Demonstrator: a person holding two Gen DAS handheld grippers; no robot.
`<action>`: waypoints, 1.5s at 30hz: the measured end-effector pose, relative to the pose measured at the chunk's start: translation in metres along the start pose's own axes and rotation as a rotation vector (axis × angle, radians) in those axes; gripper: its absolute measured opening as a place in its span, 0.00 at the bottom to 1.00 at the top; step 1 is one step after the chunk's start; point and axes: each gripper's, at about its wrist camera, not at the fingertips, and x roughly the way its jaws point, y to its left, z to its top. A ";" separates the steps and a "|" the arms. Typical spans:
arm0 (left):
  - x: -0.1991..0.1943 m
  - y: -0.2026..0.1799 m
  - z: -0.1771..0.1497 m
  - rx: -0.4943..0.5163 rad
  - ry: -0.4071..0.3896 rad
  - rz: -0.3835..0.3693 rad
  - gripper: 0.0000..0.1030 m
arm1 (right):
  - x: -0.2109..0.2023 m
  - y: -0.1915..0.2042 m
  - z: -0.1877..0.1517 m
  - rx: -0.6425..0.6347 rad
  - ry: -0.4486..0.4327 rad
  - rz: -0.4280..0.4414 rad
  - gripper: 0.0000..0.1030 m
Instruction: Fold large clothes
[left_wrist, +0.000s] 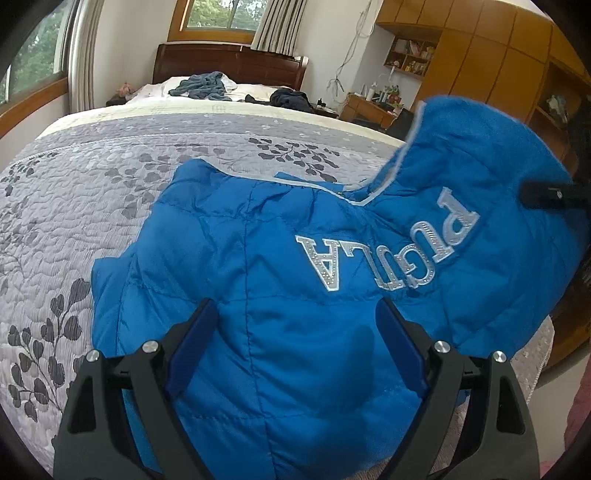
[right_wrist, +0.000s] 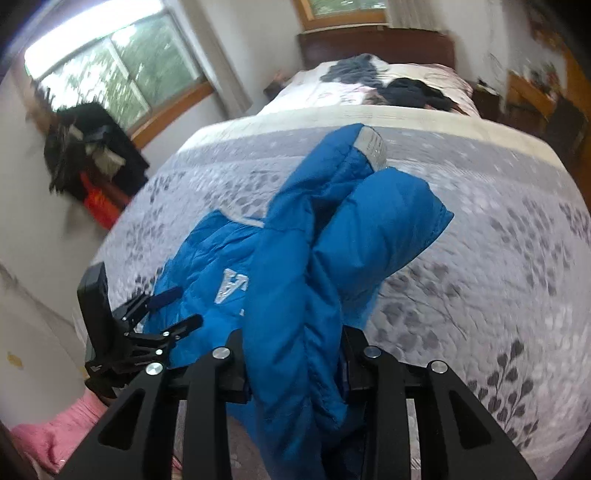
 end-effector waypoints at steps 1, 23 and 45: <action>-0.002 0.001 0.000 0.000 0.002 -0.005 0.84 | 0.005 0.010 0.003 -0.028 0.016 -0.008 0.31; -0.036 0.082 0.000 -0.184 -0.012 -0.359 0.84 | 0.142 0.124 0.000 -0.331 0.303 -0.012 0.38; 0.038 0.079 0.062 -0.325 0.126 -0.554 0.84 | 0.038 0.052 0.029 -0.095 0.108 0.057 0.63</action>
